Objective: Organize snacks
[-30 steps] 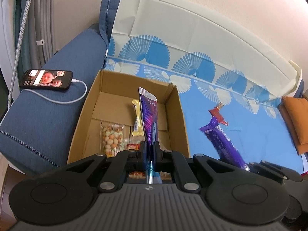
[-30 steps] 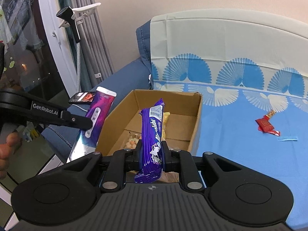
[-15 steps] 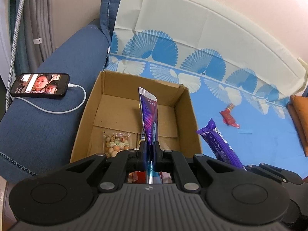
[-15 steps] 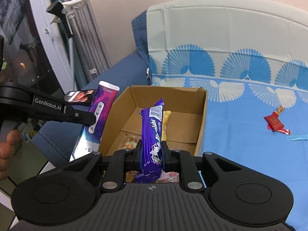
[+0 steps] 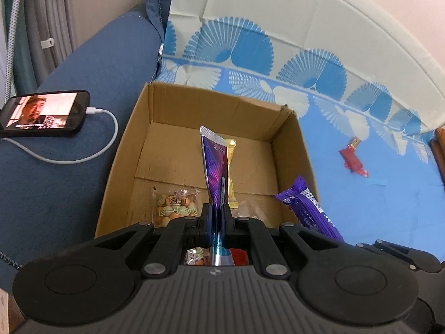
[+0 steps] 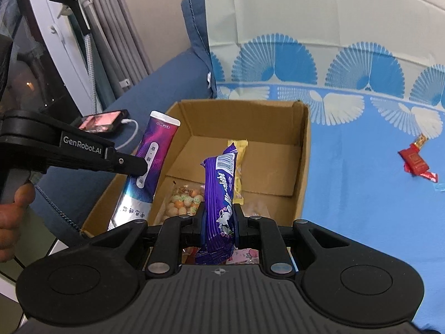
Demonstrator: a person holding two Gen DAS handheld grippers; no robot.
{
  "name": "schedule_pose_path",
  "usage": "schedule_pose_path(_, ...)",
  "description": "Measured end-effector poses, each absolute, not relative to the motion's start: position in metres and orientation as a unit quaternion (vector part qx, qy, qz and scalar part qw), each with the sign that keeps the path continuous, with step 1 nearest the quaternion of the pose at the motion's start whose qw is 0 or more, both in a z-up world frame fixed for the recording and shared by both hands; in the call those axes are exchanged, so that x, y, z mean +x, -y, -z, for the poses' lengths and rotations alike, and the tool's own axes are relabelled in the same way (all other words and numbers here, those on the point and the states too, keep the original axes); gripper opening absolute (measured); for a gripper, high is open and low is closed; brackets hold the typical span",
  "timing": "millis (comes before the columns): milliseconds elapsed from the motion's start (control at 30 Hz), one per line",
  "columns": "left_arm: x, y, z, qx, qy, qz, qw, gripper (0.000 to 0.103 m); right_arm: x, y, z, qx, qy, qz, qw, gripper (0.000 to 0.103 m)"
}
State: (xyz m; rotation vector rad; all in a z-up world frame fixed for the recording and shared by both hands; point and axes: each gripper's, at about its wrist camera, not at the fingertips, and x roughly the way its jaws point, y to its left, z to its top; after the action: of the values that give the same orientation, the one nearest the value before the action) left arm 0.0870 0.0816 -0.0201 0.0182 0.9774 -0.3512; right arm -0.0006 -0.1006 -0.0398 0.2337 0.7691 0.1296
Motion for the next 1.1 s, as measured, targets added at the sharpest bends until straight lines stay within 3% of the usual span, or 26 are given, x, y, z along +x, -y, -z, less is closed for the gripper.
schedule_pose_path(400, 0.116, -0.072, 0.051, 0.049, -0.481, 0.16, 0.861, 0.007, 0.027, 0.098, 0.054, 0.115, -0.385, -0.051, 0.914, 0.019)
schedule_pose_path(467, 0.118, -0.071, 0.057, 0.06, -0.486, 0.156, 0.858, 0.011, 0.031, 0.096, 0.057, 0.115, -0.387, -0.052, 0.913, 0.022)
schedule_pose_path(500, 0.118, -0.07, 0.058, 0.069, -0.488, 0.154, 0.856, 0.03, 0.032, 0.095, 0.058, 0.115, -0.39, -0.052, 0.912, 0.024)
schedule_pose_path(533, 0.118, -0.07, 0.059, 0.076, -0.492, 0.149, 0.854, 0.071, 0.034, 0.094, 0.059, 0.114, -0.397, -0.051, 0.909, 0.037)
schedule_pose_path(567, 0.117, -0.071, 0.058, 0.081, -0.496, 0.138, 0.854, 0.092, 0.035, 0.094, 0.059, 0.114, -0.404, -0.05, 0.906, 0.047)
schedule_pose_path(600, 0.113, -0.074, 0.055, 0.083, -0.49, 0.128, 0.858, 0.102, 0.034, 0.094, 0.059, 0.115, -0.408, -0.044, 0.905, 0.062)
schedule_pose_path(800, 0.077, -0.095, 0.045, 0.075, -0.487, 0.106, 0.864, 0.103, 0.003, 0.091, 0.048, 0.114, -0.412, -0.051, 0.903, 0.071)
schedule_pose_path(1100, 0.011, -0.108, 0.024, 0.049, -0.48, 0.089, 0.871, 0.103, -0.058, 0.076, 0.022, 0.095, -0.388, -0.06, 0.915, 0.071)
